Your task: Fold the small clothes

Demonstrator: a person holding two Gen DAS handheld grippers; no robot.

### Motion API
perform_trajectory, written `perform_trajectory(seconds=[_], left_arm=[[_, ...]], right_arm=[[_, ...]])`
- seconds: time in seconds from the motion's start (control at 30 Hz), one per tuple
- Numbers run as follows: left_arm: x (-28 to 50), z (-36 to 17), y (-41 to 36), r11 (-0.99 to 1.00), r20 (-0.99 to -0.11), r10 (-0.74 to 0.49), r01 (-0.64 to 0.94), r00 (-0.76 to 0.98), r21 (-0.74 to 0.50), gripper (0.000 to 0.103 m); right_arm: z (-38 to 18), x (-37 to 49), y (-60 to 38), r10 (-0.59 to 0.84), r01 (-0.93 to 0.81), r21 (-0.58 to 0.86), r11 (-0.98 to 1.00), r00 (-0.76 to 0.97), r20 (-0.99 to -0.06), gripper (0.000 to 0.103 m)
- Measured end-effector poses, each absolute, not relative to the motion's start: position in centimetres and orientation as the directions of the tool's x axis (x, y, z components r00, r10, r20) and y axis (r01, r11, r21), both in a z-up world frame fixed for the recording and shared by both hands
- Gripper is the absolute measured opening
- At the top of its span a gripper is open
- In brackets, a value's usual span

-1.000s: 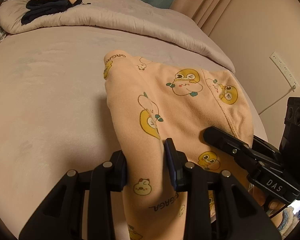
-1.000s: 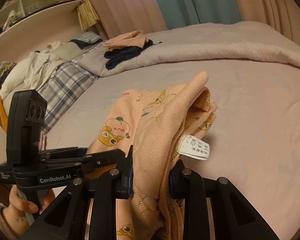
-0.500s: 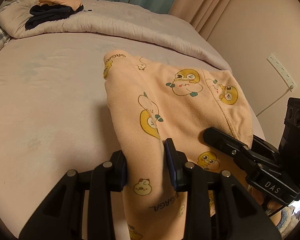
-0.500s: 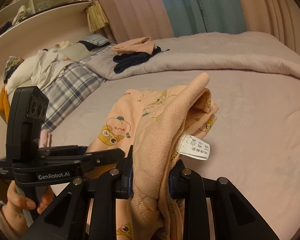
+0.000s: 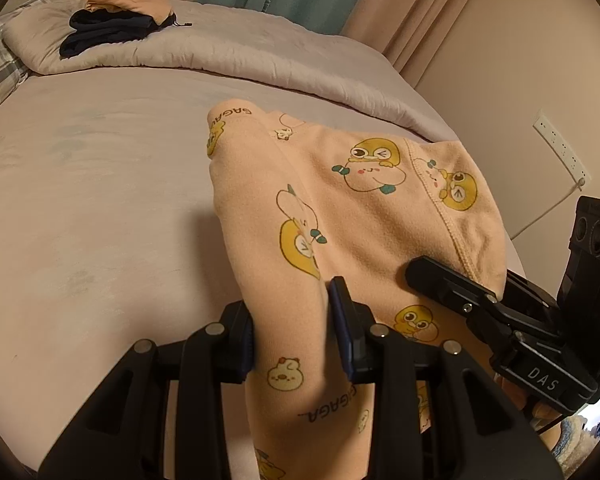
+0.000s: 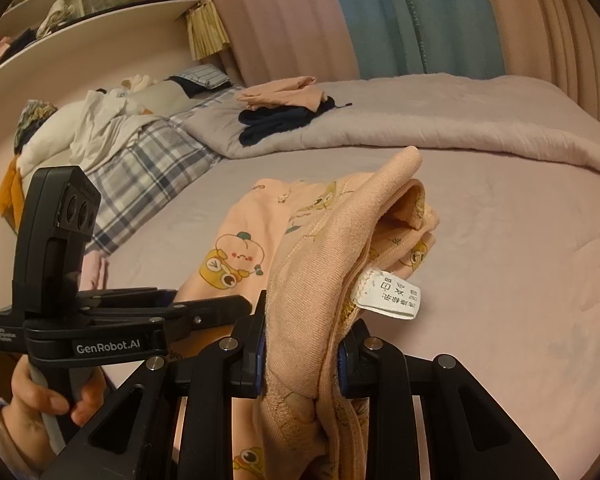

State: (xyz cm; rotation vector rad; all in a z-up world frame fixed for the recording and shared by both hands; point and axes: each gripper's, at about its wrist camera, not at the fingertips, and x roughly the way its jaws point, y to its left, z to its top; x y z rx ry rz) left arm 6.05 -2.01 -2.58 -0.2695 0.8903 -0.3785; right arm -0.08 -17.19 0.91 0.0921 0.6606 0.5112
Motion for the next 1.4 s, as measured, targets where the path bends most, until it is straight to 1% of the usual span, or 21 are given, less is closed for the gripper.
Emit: perform_trajectory(seconds=[1.4], left_arm=[[4.5,-2.1,0.0,0.902,-0.698,-0.416,0.168,0.582,-0.398,0.033]], right_arm=[[1.2,0.7,-15.7,0.498,-0.478,0.203,0.855,0.646,-0.578,0.028]])
